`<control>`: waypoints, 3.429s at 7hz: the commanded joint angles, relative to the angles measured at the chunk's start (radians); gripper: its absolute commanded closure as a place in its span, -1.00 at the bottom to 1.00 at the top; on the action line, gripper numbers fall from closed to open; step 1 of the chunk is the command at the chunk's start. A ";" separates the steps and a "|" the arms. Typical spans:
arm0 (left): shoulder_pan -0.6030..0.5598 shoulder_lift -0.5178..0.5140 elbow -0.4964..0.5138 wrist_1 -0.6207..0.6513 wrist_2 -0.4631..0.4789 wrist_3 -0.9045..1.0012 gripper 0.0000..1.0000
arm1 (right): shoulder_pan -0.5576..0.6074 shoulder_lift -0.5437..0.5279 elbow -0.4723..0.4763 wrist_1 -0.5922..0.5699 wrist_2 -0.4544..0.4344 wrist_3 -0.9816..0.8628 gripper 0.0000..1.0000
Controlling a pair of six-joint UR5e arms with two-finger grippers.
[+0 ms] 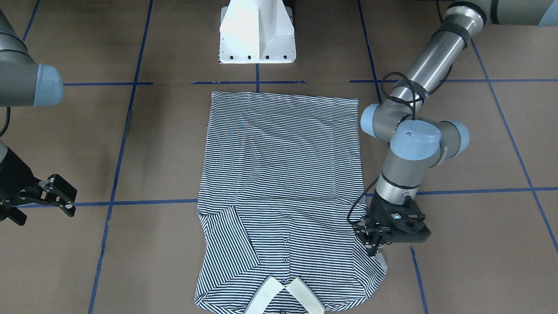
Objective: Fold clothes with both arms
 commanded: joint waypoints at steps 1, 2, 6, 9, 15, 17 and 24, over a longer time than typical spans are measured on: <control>0.068 -0.093 0.057 0.056 0.061 -0.096 1.00 | -0.001 0.001 -0.003 0.000 0.000 0.001 -1.00; 0.072 -0.095 0.064 0.056 0.069 -0.101 1.00 | -0.002 0.004 -0.004 -0.001 -0.003 0.002 -1.00; 0.067 -0.068 -0.038 0.071 -0.019 0.083 -1.00 | -0.016 0.023 0.028 0.002 -0.005 0.115 -1.00; 0.067 0.149 -0.357 0.074 -0.116 0.093 -1.00 | -0.257 0.012 0.251 -0.014 -0.125 0.610 -1.00; 0.205 0.747 -0.841 -0.051 -0.139 0.007 -1.00 | -1.008 -0.089 0.654 -0.364 -0.784 1.327 -0.89; 0.338 0.856 -0.840 -0.134 -0.018 -0.202 -0.33 | -1.024 -0.126 0.649 -0.307 -0.815 1.339 -0.87; 0.464 0.857 -0.832 -0.125 0.075 -0.388 0.01 | -1.025 -0.135 0.648 -0.301 -0.816 1.339 -0.93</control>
